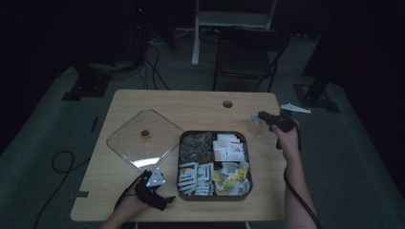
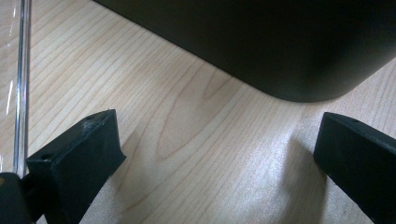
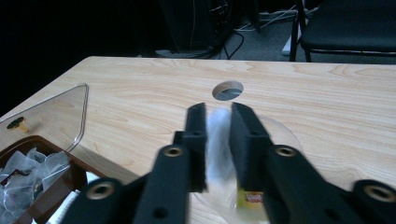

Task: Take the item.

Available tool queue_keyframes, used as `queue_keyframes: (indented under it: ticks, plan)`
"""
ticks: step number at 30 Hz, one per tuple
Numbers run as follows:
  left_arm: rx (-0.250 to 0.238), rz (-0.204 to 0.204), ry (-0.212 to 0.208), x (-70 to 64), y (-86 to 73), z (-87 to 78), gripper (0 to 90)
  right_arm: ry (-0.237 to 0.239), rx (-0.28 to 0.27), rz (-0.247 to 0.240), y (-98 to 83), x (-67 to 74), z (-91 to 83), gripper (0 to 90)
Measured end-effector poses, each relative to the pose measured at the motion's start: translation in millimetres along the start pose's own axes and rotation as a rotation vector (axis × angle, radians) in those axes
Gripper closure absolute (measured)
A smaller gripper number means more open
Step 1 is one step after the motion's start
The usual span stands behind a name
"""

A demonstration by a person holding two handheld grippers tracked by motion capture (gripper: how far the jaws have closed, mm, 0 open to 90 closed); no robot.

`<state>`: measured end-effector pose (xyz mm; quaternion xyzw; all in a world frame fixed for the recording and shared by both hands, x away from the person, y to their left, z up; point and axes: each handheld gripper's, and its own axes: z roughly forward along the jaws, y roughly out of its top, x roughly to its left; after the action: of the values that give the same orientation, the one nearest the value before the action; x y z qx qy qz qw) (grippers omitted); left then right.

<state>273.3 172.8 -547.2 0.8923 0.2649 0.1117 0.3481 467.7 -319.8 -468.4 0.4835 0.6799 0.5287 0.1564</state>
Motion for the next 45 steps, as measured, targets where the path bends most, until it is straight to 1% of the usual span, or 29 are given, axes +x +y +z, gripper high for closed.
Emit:
queue_keyframes:
  ticks: [2, 3, 5, 6, 7, 8, 9, 10, 11, 13, 15, 17, 18, 19, 20, 23, 24, 25, 27, 29, 30, 33, 34, 35, 37, 40, 41, 42, 45]
  plan:
    - [0.0, 0.001, 0.0, 0.0, 0.0, 0.0, 1.4, -0.014, -0.008, -0.005, -0.3, 0.0, -2.2, 71.0]
    - [0.0, 0.0, 0.0, 0.0, 0.0, 0.0, 1.4, -0.02, -0.019, -0.008, -0.7, 0.5, -4.8, 64.2]
    - [0.0, 0.0, 0.0, 0.0, 0.0, 0.0, 1.4, -0.044, -0.025, -0.03, -1.7, 1.5, -7.2, 56.9]
    - [0.0, 0.0, 0.0, 0.0, 0.0, 0.0, 1.4, -0.044, -0.025, -0.03, -1.7, 1.5, -7.2, 56.9]
    - [0.0, 0.0, 0.0, 0.0, 0.0, 0.0, 1.4, -0.047, -0.031, -0.035, -2.6, 1.5, -8.4, 53.3]
    - [0.0, 0.0, 0.0, 0.0, 0.0, 0.0, 1.4, -0.039, -0.038, -0.03, -3.8, 1.7, -10.3, 50.9]
    - [0.0, 0.0, 0.0, 0.0, 0.0, 0.0, 1.4, -0.045, -0.051, -0.04, -5.3, 2.2, -13.6, 45.9]
    - [0.0, 0.0, 0.0, 0.0, 0.0, 0.0, 1.4, -0.045, -0.051, -0.04, -5.3, 2.2, -13.6, 45.9]
    - [0.0, 0.0, 0.0, 0.0, 0.0, 0.0, 1.4, -0.046, -0.07, -0.03, -6.4, 2.0, -17.6, 41.0]
    - [0.0, 0.0, 0.0, 0.1, 0.0, 0.0, 1.4, -0.043, -0.072, -0.026, -7.1, 1.8, -19.3, 41.0]
    - [0.0, 0.0, 0.0, 0.0, 0.0, 0.0, 1.4, -0.043, -0.06, -0.037, -9.5, 2.0, -22.9, 40.4]
    - [0.0, 0.0, 0.0, 0.0, 0.0, 0.0, 1.4, -0.042, -0.058, -0.039, -10.2, 2.2, -24.1, 39.5]
    - [0.0, 0.0, 0.0, 0.0, 0.0, 0.0, 1.4, -0.045, -0.059, -0.044, -10.8, 2.7, -25.4, 38.7]
    - [0.0, 0.001, 0.0, 0.1, 0.0, 0.0, 1.4, -0.035, -0.068, -0.049, -12.2, 3.6, -28.0, 37.7]
    - [0.0, 0.001, 0.0, 0.1, 0.0, 0.0, 1.4, -0.035, -0.068, -0.049, -12.2, 3.6, -28.0, 37.7]
    - [0.0, 0.0, 0.0, 0.0, 0.0, 0.0, 1.4, -0.025, -0.069, -0.072, -14.5, 6.1, -31.3, 36.5]
    - [0.0, 0.0, 0.0, 0.0, 0.0, 0.0, 1.4, -0.025, -0.063, -0.089, -15.1, 7.0, -32.6, 34.9]
    - [0.0, 0.0, 0.0, 0.0, 0.0, 0.0, 1.4, -0.025, -0.074, -0.101, -16.4, 9.3, -35.4, 31.5]
    - [0.0, 0.0, 0.0, 0.0, 0.0, 0.0, 1.4, -0.017, -0.084, -0.099, -16.9, 10.4, -37.3, 31.0]
    - [0.0, 0.0, 0.0, 0.0, 0.0, 0.0, 1.4, 0.003, -0.107, -0.102, -18.9, 15.2, -44.1, 30.8]
    - [0.0, 0.0, 0.0, 0.0, 0.0, 0.0, 1.4, 0.003, -0.107, -0.102, -18.9, 15.2, -44.1, 30.8]
    - [0.0, 0.001, 0.0, 0.0, 0.0, 0.0, 1.4, 0.017, -0.109, -0.124, -21.9, 21.6, -50.4, 28.5]
    - [0.0, 0.0, 0.0, 0.0, 0.0, 0.0, 1.4, 0.029, -0.113, -0.132, -23.1, 23.5, -52.3, 27.5]
    - [0.0, 0.001, 0.0, 0.0, 0.0, 0.0, 1.4, 0.057, -0.113, -0.134, -25.7, 26.7, -55.0, 22.4]
    - [0.0, 0.0, 0.0, 0.0, 0.0, 0.0, 1.4, 0.064, -0.109, -0.142, -27.1, 28.2, -55.9, 21.9]
    - [0.0, 0.0, 0.0, 0.0, 0.0, 0.0, 1.4, 0.078, -0.104, -0.155, -33.5, 35.4, -59.4, 20.2]
    - [0.0, 0.001, 0.0, 0.0, 0.0, 0.0, 1.4, 0.078, -0.104, -0.155, -33.5, 35.4, -59.4, 20.2]
    - [0.0, 0.0, 0.0, 0.0, 0.0, 0.0, 1.4, 0.087, -0.104, -0.156, -37.3, 38.9, -60.4, 19.5]
    - [0.0, 0.0, 0.0, 0.0, 0.0, 0.0, 1.4, 0.088, -0.093, -0.168, -41.2, 42.3, -61.1, 18.9]
